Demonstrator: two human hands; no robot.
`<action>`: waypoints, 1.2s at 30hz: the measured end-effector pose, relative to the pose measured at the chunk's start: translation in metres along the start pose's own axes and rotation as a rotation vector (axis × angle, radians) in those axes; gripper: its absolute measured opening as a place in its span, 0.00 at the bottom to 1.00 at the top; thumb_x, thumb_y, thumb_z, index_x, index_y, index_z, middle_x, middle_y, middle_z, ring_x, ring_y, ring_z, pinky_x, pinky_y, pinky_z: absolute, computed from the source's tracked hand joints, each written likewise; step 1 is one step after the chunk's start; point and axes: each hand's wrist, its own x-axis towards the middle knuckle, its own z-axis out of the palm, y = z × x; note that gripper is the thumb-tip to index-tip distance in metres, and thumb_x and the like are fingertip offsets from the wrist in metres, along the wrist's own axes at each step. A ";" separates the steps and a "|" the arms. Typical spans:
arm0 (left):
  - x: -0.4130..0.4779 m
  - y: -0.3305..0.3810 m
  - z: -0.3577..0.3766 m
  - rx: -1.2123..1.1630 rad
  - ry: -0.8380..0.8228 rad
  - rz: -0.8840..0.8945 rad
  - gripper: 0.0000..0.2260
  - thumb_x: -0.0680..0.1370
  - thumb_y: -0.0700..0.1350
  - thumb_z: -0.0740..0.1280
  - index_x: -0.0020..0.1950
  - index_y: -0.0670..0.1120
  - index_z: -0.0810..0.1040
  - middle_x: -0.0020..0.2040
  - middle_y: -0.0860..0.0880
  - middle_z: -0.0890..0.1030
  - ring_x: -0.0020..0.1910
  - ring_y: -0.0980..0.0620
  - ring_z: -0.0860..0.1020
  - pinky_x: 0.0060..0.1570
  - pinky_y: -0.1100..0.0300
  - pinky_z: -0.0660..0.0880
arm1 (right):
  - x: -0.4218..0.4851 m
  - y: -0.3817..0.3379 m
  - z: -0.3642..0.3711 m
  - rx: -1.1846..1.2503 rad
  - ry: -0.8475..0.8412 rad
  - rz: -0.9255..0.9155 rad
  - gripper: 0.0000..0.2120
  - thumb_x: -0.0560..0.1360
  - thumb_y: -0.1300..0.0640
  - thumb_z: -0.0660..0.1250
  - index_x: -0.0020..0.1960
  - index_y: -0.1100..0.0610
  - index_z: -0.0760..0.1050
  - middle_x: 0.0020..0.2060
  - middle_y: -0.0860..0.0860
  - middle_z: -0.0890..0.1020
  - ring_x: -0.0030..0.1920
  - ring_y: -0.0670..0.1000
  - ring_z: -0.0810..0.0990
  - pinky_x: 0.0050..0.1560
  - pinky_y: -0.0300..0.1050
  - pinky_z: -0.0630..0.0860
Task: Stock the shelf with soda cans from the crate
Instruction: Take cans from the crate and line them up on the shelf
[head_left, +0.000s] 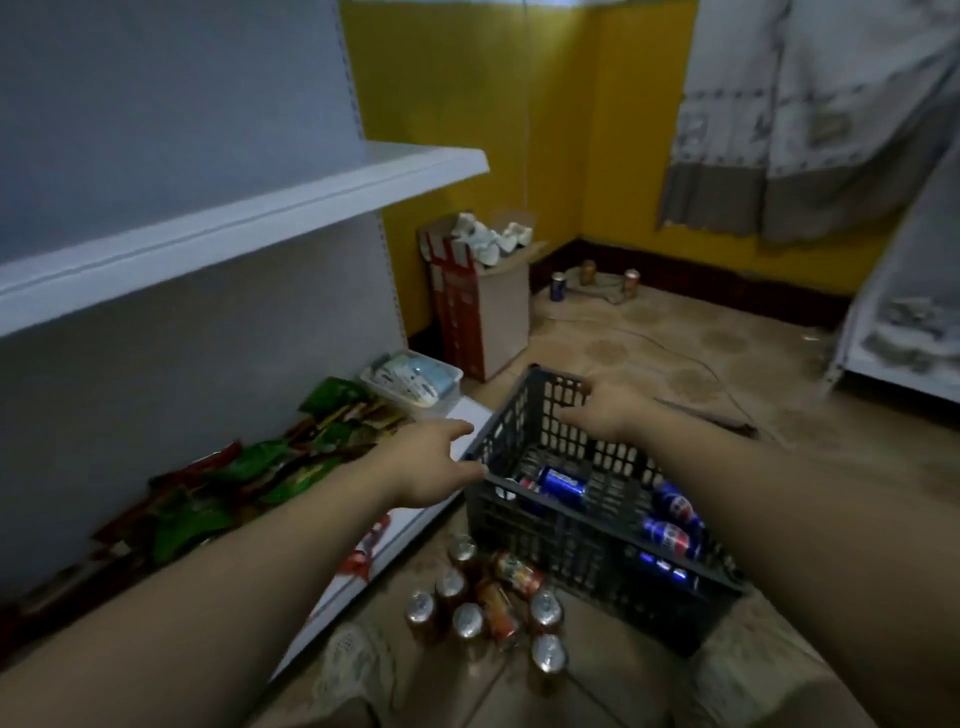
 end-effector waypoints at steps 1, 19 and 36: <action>0.019 0.011 0.012 0.012 -0.036 0.015 0.28 0.75 0.57 0.66 0.73 0.50 0.66 0.72 0.49 0.69 0.68 0.50 0.70 0.62 0.59 0.67 | 0.012 0.022 0.001 -0.003 -0.022 0.048 0.19 0.77 0.45 0.65 0.61 0.56 0.71 0.57 0.54 0.78 0.54 0.55 0.76 0.52 0.46 0.73; 0.348 0.008 0.212 0.036 -0.449 -0.046 0.24 0.76 0.47 0.69 0.71 0.49 0.68 0.63 0.48 0.75 0.51 0.54 0.71 0.55 0.60 0.67 | 0.253 0.231 0.148 0.237 -0.235 0.307 0.21 0.77 0.50 0.67 0.66 0.57 0.70 0.61 0.54 0.76 0.55 0.53 0.74 0.55 0.46 0.70; 0.397 -0.056 0.245 -0.157 -0.440 -0.127 0.26 0.76 0.48 0.69 0.72 0.46 0.66 0.67 0.47 0.73 0.58 0.51 0.73 0.54 0.61 0.67 | 0.334 0.217 0.260 0.472 0.005 0.473 0.25 0.68 0.48 0.73 0.59 0.55 0.69 0.50 0.52 0.75 0.47 0.53 0.76 0.45 0.46 0.75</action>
